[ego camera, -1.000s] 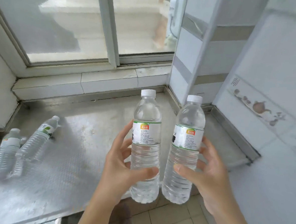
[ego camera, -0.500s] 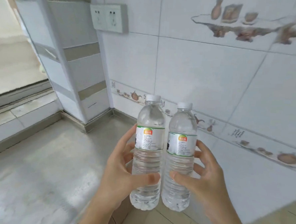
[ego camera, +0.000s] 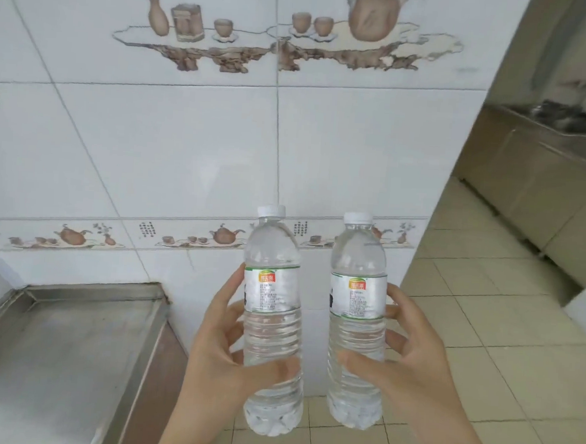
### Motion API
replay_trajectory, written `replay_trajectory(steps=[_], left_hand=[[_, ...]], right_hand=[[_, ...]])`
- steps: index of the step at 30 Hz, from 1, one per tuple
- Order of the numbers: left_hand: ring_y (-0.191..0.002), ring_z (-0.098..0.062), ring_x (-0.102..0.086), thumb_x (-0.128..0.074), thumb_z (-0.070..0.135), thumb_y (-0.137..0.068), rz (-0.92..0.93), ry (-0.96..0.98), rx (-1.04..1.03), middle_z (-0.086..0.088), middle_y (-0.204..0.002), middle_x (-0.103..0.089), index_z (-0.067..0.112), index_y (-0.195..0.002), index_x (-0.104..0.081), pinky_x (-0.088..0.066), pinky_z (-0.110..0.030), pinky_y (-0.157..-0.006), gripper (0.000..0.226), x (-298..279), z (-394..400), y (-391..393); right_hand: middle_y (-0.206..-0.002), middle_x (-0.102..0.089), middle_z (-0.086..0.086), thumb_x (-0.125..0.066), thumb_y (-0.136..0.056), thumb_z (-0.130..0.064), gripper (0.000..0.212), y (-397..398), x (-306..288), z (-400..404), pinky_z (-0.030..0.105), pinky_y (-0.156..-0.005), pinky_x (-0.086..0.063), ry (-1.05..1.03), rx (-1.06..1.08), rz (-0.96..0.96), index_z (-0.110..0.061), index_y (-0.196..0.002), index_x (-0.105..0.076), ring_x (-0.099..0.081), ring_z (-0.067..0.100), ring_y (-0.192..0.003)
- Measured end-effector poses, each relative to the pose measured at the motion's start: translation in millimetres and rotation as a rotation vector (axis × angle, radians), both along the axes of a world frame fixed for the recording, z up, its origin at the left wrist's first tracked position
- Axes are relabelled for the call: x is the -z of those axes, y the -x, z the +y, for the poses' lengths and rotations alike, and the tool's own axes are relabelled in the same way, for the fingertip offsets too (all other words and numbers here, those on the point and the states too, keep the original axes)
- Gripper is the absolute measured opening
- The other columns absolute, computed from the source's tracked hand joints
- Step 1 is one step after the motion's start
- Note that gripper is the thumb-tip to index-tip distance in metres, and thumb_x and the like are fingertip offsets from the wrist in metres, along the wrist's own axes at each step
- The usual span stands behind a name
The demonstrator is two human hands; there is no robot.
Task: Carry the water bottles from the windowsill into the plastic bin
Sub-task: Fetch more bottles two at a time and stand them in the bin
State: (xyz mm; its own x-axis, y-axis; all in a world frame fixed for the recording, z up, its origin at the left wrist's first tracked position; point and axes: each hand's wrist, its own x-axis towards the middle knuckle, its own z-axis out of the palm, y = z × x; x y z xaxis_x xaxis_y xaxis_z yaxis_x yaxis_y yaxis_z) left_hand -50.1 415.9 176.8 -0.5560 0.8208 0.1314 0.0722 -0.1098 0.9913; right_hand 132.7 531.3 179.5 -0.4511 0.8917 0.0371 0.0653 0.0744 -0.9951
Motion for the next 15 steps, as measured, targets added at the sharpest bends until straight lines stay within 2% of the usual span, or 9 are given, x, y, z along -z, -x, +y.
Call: replay_trajectory(steps=[2, 6, 11, 15], left_hand=[[-0.105, -0.016, -0.07, -0.092, 0.018, -0.035, 0.012, 0.011, 0.056, 0.003, -0.114, -0.074, 0.062, -0.127, -0.05, -0.055, -0.038, -0.082, 0.11, 0, 23, -16], [-0.1, -0.012, -0.071, -0.091, 0.019, -0.032, -0.013, 0.009, 0.124, 0.006, -0.112, -0.075, 0.07, -0.116, -0.054, -0.059, -0.039, -0.079, 0.106, 2, 77, -60], [-0.102, -0.014, -0.071, -0.091, 0.018, -0.03, -0.075, 0.009, 0.171, 0.009, -0.113, -0.075, 0.07, -0.114, -0.056, -0.057, -0.054, -0.087, 0.105, 0, 153, -136], [-0.099, -0.014, -0.072, -0.091, 0.017, -0.029, -0.114, -0.001, 0.224, 0.007, -0.113, -0.075, 0.067, -0.115, -0.056, -0.055, -0.056, -0.089, 0.105, -2, 216, -201]], right_hand=[[-0.106, -0.061, -0.018, -0.089, -0.048, -0.009, 0.086, -22, 0, 15, 0.026, -0.07, -0.055, -0.011, 0.052, 0.007, -0.048, -0.117, -0.056, -0.064, 0.008, -0.1], [-0.11, -0.062, -0.012, -0.09, -0.052, -0.004, 0.089, -73, 1, 56, 0.026, -0.071, -0.055, -0.03, 0.129, 0.011, -0.047, -0.121, -0.053, -0.064, 0.009, -0.102], [-0.114, -0.061, -0.012, -0.089, -0.053, -0.007, 0.089, -154, 0, 119, 0.021, -0.066, -0.054, -0.051, 0.208, -0.017, -0.05, -0.121, -0.051, -0.063, 0.008, -0.103], [-0.111, -0.062, -0.012, -0.089, -0.053, -0.006, 0.086, -223, -5, 170, 0.014, -0.061, -0.052, -0.066, 0.254, -0.045, -0.05, -0.117, -0.053, -0.064, 0.001, -0.095]])
